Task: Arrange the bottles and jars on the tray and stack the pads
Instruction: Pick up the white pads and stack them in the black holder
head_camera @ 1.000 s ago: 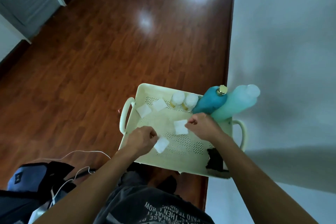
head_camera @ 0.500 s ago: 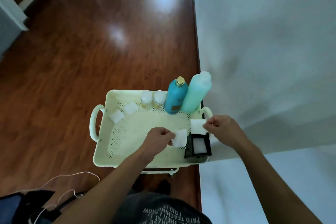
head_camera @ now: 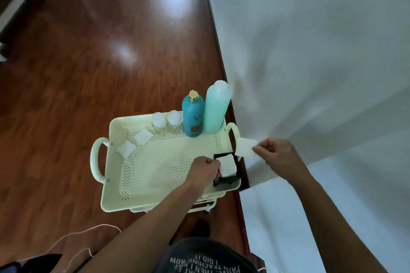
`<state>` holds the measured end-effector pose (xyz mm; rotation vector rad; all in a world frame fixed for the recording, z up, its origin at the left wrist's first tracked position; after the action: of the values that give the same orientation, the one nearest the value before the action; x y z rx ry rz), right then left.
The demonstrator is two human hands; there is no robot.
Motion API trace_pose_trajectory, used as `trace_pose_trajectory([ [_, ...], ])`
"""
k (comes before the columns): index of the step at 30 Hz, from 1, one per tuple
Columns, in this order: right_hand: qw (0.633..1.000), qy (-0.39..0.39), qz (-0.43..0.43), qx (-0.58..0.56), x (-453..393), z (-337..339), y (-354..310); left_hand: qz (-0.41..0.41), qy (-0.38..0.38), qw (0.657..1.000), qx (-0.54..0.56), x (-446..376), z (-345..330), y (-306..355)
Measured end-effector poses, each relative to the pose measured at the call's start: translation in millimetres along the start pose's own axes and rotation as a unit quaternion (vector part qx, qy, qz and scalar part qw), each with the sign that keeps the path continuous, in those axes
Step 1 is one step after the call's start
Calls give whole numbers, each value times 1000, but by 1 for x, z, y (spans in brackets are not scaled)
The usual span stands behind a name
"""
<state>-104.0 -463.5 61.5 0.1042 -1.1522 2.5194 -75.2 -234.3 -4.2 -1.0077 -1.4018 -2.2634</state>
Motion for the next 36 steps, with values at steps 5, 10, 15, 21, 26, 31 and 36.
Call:
trace_pose_trajectory([
  [5, 1000, 1, -8, -17, 8, -3, 6, 0, 20, 1000, 6, -3, -6, -5],
  [10, 1000, -11, -13, -16, 10, -8, 7, -36, 16, 999, 5, -6, -7, -7],
  [15, 998, -58, -23, 17, 8, -15, 5, -59, 18, 998, 10, -8, 0, -12],
  [21, 987, -146, -67, 13, 3, -35, 5, -60, 25, 998, 12, -9, 15, -20],
  [26, 981, -172, -69, 53, -5, -50, 0, -48, 34, 998, 23, -11, 24, -25],
  [31, 963, -139, -4, 233, -5, -66, -10, -46, 34, 998, 33, -13, 31, -31],
  [36, 935, -75, 87, 336, 6, -72, -15, -45, 39, 997, 53, -17, 36, -35],
])
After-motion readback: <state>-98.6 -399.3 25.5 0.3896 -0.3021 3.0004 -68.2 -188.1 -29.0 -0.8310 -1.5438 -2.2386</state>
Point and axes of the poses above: each hand's wrist, its own x-axis away from the middle knuckle, its own z-axis out of the back of the hand, y = z × x, the point moved 4 cm from there along -x, towards the middle knuckle, and after that the axes turned 1 degree about z, right-handed, at the moved point
